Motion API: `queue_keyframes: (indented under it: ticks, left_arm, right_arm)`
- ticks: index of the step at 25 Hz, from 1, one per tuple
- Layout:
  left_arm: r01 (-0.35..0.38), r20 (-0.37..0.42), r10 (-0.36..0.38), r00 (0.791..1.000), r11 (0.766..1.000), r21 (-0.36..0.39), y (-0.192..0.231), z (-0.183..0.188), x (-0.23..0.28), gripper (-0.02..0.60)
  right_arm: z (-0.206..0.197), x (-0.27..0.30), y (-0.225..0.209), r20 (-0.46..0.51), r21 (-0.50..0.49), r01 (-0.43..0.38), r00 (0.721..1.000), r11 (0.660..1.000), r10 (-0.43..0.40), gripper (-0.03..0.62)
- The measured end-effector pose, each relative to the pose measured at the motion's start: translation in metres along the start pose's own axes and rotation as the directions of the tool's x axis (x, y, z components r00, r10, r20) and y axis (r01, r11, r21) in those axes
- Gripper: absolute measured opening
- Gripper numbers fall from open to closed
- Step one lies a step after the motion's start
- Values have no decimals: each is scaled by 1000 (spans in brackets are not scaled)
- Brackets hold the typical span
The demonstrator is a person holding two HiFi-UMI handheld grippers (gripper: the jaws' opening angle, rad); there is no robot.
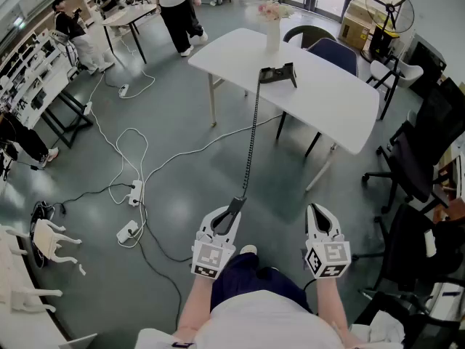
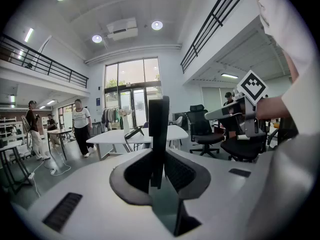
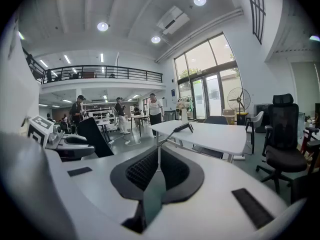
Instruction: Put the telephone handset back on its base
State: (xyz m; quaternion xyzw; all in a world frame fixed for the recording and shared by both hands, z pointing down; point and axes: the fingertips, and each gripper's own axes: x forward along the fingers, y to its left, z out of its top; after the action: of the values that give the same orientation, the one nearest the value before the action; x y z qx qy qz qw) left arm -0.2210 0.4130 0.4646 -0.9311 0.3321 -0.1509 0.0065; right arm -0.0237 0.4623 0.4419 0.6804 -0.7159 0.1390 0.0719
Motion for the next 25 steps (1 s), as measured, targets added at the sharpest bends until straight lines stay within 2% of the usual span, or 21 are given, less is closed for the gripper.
queue_keyframes:
  ticks: [11, 25]
  left_arm:
    - [17, -11, -17, 1000, 1000, 2, -5, -3, 5, 77]
    - [48, 3, -48, 999, 999, 7, 23, 0, 25, 76]
  right_arm:
    - [-6, 3, -5, 0, 38, 15, 1000, 999, -15, 43]
    - [-1, 31, 1, -6, 51, 53, 999, 997, -53, 43]
